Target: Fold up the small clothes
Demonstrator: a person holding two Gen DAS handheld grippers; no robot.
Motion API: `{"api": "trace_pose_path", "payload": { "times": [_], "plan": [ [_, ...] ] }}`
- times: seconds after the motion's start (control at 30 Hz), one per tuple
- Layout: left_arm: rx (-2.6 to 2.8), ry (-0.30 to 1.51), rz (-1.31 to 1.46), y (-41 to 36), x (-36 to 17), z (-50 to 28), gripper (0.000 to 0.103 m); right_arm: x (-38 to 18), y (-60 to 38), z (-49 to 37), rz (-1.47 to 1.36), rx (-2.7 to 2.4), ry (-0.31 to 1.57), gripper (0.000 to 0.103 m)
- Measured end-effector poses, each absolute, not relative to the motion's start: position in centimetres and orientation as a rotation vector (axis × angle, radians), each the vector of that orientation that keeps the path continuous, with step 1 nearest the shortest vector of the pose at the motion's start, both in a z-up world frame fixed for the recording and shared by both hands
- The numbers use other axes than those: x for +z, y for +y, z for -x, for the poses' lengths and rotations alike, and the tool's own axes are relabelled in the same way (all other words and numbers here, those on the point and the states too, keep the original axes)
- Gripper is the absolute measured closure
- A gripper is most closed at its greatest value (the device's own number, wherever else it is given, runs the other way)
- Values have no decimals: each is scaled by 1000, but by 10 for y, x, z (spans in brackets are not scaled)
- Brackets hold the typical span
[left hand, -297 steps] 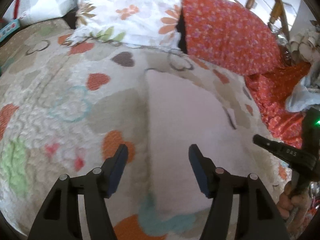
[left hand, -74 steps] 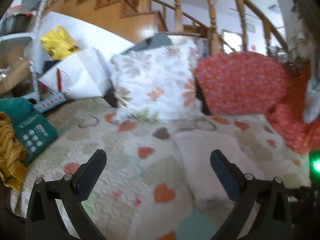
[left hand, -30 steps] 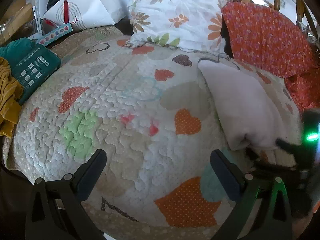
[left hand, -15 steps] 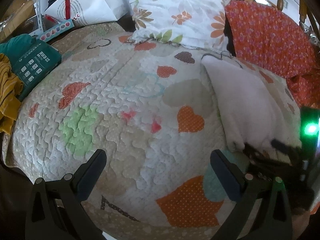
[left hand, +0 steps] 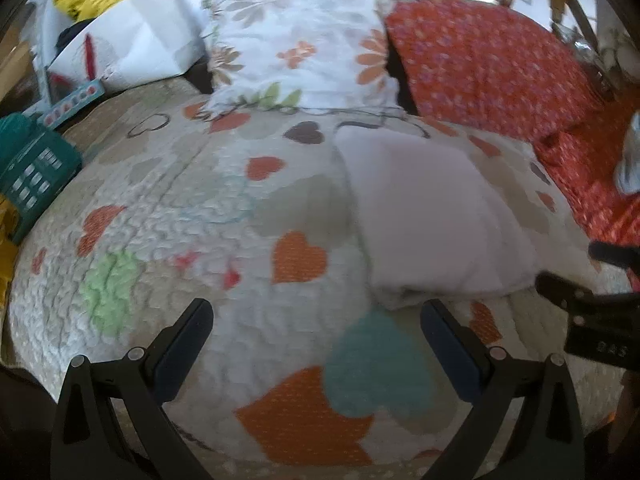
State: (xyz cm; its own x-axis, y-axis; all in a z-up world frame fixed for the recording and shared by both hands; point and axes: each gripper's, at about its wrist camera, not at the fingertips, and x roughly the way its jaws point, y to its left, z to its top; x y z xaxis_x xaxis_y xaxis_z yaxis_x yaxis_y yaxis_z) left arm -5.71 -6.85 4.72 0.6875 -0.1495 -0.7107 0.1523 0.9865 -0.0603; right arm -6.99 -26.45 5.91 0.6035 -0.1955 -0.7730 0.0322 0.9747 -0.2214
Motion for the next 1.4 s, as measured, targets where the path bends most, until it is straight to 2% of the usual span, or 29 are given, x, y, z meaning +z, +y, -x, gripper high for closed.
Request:
{"api": "trace_pose_path", "payload": {
  "times": [0.1,0.2,0.37,0.87,1.4],
  "plan": [
    [-182,805,-28,-81,42,57,0,43,-276,74,155,-167,897,8],
    [-194,826,-32,-88,37,55,0,28,-282,74,135,-178,958,8],
    [-187,865,-15,-91,31,50,0,31,-281,78,192,-212,923,8],
    [-205,913,33,-86,28,47,0,17,-275,70,191,-204,976,8],
    [-173,896,-4,-87,28,48,0,17,-277,71,186,-211,968,8]
  ]
}}
